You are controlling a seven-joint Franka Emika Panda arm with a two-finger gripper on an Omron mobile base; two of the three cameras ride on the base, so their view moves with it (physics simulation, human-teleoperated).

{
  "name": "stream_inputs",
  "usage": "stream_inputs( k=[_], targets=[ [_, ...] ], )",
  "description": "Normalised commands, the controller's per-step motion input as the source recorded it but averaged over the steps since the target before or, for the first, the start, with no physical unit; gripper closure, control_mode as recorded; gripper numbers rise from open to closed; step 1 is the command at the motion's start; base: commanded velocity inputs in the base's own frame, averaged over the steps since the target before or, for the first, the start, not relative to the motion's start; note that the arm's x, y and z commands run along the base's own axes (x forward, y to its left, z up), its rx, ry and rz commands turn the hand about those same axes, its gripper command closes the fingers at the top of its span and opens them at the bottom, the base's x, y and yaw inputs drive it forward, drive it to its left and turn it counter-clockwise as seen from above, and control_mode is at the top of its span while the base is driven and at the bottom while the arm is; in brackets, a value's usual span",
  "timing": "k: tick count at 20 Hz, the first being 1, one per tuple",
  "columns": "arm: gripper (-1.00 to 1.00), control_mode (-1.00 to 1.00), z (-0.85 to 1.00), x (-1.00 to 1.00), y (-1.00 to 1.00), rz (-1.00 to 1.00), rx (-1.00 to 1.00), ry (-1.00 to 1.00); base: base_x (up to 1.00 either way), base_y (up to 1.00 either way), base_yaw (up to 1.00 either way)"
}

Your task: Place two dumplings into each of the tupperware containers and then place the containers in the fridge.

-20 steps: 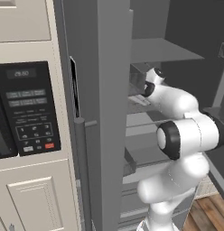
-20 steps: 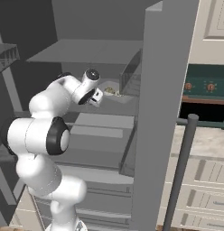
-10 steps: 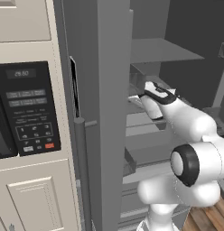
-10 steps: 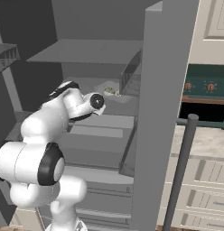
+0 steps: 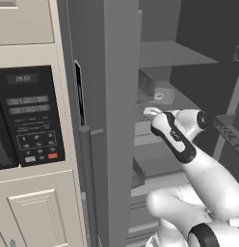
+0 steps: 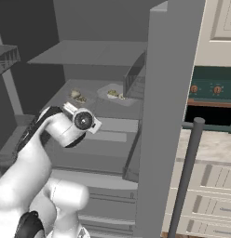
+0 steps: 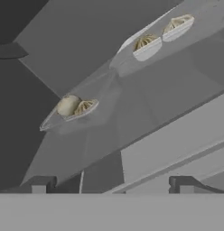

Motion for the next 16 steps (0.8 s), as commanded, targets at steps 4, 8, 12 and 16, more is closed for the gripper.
stream_inputs(
  k=[4,8,12,16],
  targets=[
    [-1.0,-1.0,0.41,-1.0,-0.53,-0.25,0.0,0.2,0.0,0.0,0.0],
    [-1.0,-1.0,0.33,-1.0,-0.75,-0.21,0.0,0.18,0.0,0.0,0.0],
    [-1.0,-1.0,0.16,-1.0,-0.79,-0.19,0.0,0.1,0.0,0.0,0.0],
    [-1.0,-1.0,0.03,-1.0,-0.63,-0.17,0.0,0.05,0.0,0.0,0.0]
  ],
)
